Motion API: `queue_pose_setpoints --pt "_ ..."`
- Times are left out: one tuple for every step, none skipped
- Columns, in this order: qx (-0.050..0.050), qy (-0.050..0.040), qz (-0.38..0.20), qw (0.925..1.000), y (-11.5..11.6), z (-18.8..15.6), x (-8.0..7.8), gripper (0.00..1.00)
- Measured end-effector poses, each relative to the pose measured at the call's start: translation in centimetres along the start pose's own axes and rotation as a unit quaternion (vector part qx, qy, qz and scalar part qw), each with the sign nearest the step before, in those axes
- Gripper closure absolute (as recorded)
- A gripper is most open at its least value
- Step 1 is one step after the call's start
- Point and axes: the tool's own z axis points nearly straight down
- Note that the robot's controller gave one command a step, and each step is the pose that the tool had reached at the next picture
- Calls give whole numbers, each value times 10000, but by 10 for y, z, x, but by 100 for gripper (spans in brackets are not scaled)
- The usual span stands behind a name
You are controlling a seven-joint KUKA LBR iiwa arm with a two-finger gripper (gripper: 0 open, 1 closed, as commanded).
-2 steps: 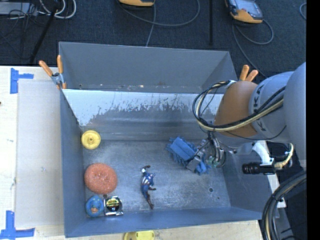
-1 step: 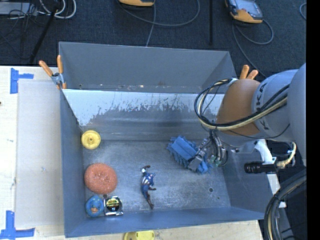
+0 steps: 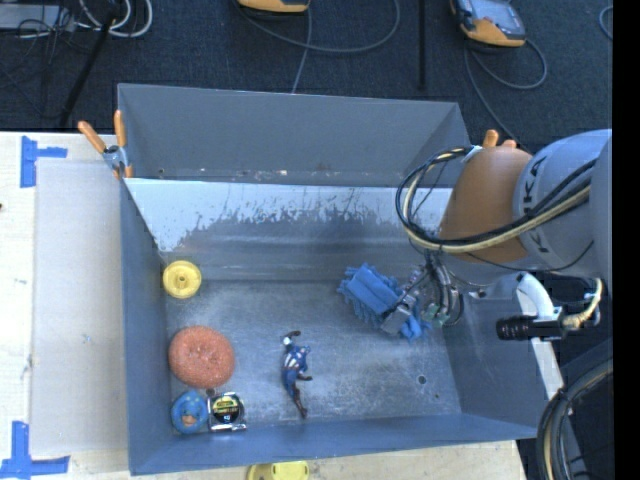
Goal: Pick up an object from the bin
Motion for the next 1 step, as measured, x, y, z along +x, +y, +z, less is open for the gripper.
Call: queue_pose_setpoints --pt "-7 -15 -3 10000 0 -21 -1 100"
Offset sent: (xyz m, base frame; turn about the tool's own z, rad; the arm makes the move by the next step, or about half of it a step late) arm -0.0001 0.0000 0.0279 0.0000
